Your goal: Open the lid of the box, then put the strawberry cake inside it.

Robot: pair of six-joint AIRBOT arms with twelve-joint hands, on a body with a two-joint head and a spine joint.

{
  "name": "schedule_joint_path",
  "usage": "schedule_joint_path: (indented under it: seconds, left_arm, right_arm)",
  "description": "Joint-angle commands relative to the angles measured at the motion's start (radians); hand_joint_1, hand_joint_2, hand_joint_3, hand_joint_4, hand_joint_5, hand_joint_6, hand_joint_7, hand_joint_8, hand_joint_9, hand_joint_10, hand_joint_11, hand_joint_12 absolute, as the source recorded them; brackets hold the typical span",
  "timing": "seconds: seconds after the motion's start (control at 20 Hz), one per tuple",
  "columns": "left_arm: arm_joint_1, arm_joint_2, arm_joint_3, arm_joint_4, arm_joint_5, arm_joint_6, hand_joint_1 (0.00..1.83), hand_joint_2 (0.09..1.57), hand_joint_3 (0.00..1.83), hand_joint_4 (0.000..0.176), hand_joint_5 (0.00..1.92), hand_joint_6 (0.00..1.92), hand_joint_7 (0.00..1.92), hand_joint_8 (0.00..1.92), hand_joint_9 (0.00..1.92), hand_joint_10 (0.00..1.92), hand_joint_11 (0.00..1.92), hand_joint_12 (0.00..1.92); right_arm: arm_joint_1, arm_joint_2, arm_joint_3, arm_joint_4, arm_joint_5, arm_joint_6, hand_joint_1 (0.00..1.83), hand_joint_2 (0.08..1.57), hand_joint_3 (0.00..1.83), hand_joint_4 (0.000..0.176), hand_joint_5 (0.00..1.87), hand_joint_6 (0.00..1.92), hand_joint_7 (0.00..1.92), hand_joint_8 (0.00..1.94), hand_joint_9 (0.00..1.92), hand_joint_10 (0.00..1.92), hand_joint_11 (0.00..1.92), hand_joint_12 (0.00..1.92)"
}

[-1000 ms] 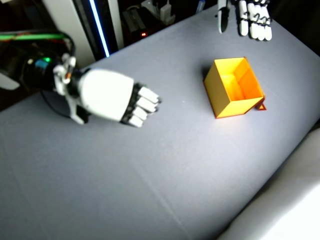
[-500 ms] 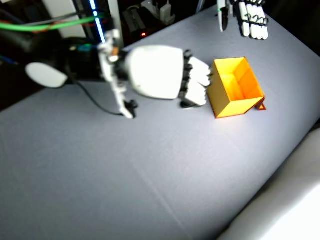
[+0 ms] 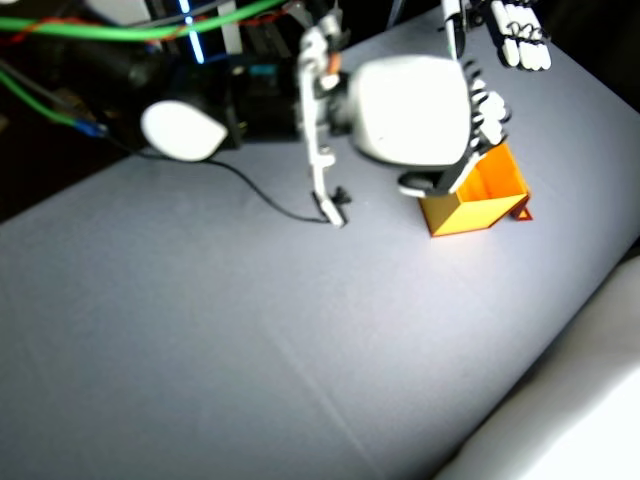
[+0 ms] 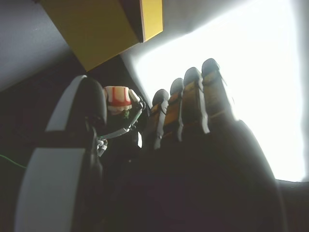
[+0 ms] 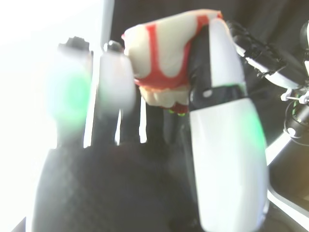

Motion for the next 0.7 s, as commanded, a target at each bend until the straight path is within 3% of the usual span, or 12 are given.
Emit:
schedule_joint_path:
  seconds: [0.0,0.1,0.15,0.2,0.25,0.3,0.35,0.4,0.5,0.6,0.65]
  left_arm:
    - [-0.003,-0.006,0.007,-0.004,-0.118,-0.004,0.80,1.37,0.00,0.072,0.00,0.00,0.00,0.00,0.00,0.00,0.00,0.00]
    - [-0.003,-0.015,0.008,-0.016,-0.115,-0.006,0.78,1.38,0.00,0.078,0.00,0.00,0.00,0.00,0.00,0.00,0.00,0.00]
    - [-0.002,-0.018,0.009,-0.019,-0.115,-0.007,0.80,1.38,0.00,0.066,0.00,0.00,0.00,0.00,0.00,0.00,0.00,0.00]
    - [-0.002,-0.021,0.012,-0.020,-0.112,-0.008,0.82,1.38,0.00,0.061,0.00,0.00,0.00,0.00,0.00,0.00,0.00,0.00]
    - [-0.002,-0.024,0.014,-0.019,-0.106,-0.011,0.81,1.37,0.00,0.056,0.00,0.00,0.00,0.00,0.00,0.00,0.00,0.00]
    - [-0.003,-0.026,0.016,-0.019,-0.103,-0.012,0.80,1.37,0.00,0.036,0.00,0.00,0.00,0.00,0.00,0.00,0.00,0.00]
    - [-0.003,-0.028,0.018,-0.020,-0.102,-0.012,0.80,1.38,0.00,0.040,0.00,0.00,0.00,0.00,0.00,0.00,0.00,0.00]
    - [-0.003,-0.030,0.018,-0.020,-0.100,-0.012,0.82,1.38,0.00,0.046,0.00,0.00,0.00,0.00,0.00,0.00,0.00,0.00]
    - [-0.003,-0.031,0.019,-0.020,-0.096,-0.012,0.80,1.38,0.00,0.030,0.00,0.00,0.00,0.00,0.00,0.00,0.00,0.00]
    - [-0.003,-0.031,0.021,-0.020,-0.092,-0.012,0.75,1.39,0.00,0.034,0.01,0.00,0.00,0.00,0.00,0.00,0.00,0.00]
    - [-0.004,-0.031,0.021,-0.020,-0.093,-0.012,0.74,1.39,0.00,0.052,0.01,0.00,0.00,0.00,0.00,0.00,0.00,0.00]
  right_arm:
    - [0.012,-0.007,0.008,0.012,0.097,0.002,1.21,1.24,0.00,0.000,0.70,1.17,0.84,1.49,0.89,1.48,0.88,1.76]
    - [0.015,-0.053,0.035,0.013,0.073,0.002,1.21,1.25,0.00,0.000,0.70,1.16,0.79,1.58,0.82,1.61,0.79,1.89]
    - [0.018,-0.070,0.045,0.014,0.061,0.002,1.17,1.26,0.00,0.000,0.72,1.24,0.75,1.54,0.72,1.47,0.67,1.85]
    - [0.021,-0.087,0.057,0.014,0.047,0.001,1.13,1.28,0.01,0.000,0.68,1.35,0.69,1.55,0.61,1.39,0.42,1.86]
    - [0.027,-0.102,0.068,0.013,0.026,-0.001,1.17,1.26,0.00,0.000,0.69,1.27,0.78,1.51,0.72,1.43,0.52,1.82]
    - [0.032,-0.116,0.079,0.013,0.007,-0.003,1.18,1.26,0.00,0.000,0.68,1.26,0.77,1.55,0.75,1.42,0.68,1.78]
    - [0.037,-0.129,0.090,0.013,-0.011,-0.005,1.14,1.29,0.00,0.000,0.67,1.31,0.70,1.61,0.58,1.42,0.48,1.85]
    - [0.042,-0.139,0.098,0.013,-0.024,-0.007,1.12,1.30,0.00,0.000,0.66,1.35,0.65,1.62,0.52,1.43,0.41,1.87]
    - [0.047,-0.152,0.103,0.013,-0.043,-0.018,1.11,1.34,0.00,0.000,0.54,1.47,0.67,1.67,0.61,1.51,0.61,1.83]
    - [0.048,-0.166,0.111,0.013,-0.068,-0.035,1.09,1.38,0.00,0.000,0.47,1.54,0.63,1.76,0.51,1.49,0.52,1.82]
    - [0.048,-0.168,0.114,0.013,-0.078,-0.039,1.10,1.36,0.00,0.000,0.51,1.50,0.64,1.73,0.56,1.44,0.57,1.80]
